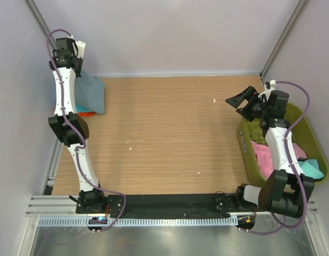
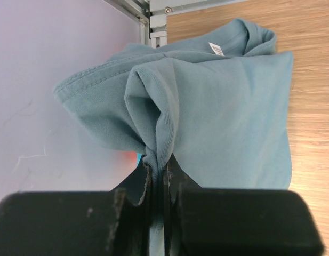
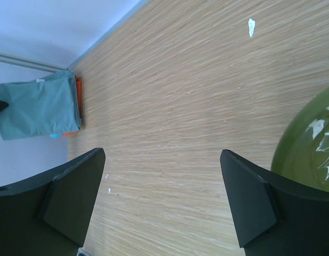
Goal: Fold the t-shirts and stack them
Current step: Neatly place the folded tshirt to the corner
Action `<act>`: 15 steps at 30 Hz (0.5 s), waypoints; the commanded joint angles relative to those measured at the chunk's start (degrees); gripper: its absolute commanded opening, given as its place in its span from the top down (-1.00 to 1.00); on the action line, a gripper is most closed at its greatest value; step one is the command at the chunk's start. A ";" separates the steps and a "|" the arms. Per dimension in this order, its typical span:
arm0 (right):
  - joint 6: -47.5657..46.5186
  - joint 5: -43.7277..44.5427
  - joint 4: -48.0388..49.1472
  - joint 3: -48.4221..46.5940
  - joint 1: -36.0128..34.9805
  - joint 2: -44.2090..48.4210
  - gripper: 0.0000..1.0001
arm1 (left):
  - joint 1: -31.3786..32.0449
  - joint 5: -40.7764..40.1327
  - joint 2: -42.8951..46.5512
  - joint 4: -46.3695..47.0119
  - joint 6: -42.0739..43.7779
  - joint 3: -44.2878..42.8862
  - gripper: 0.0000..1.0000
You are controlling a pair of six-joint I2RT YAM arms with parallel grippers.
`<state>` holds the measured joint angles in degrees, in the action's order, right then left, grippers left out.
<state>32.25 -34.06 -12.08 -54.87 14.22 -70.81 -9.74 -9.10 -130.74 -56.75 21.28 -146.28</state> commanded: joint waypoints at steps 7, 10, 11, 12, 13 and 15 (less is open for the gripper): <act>4.31 -1.27 3.29 3.10 4.32 4.45 -0.89 | -2.39 -4.68 2.86 9.19 5.61 1.33 1.00; 5.45 -1.36 3.37 3.45 5.55 4.97 -0.88 | -2.39 -8.37 1.55 14.37 8.16 2.93 1.00; 5.63 -1.36 3.46 3.54 5.99 4.98 -0.87 | -2.39 -9.34 0.76 15.08 8.43 2.67 1.00; 5.80 -1.44 3.38 3.46 6.26 5.06 -0.87 | -2.39 -10.48 -0.04 15.53 8.78 2.40 0.99; 5.89 -1.44 3.37 3.37 6.52 5.06 -0.87 | -2.39 -12.93 -1.70 16.40 8.95 2.05 0.75; 5.63 -1.79 3.20 3.02 7.23 5.15 -0.87 | -1.69 -19.86 -2.85 20.16 8.78 2.66 0.11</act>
<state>36.93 -34.57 -11.09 -51.40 20.58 -67.83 -11.44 -18.04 -132.42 -47.55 28.29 -142.93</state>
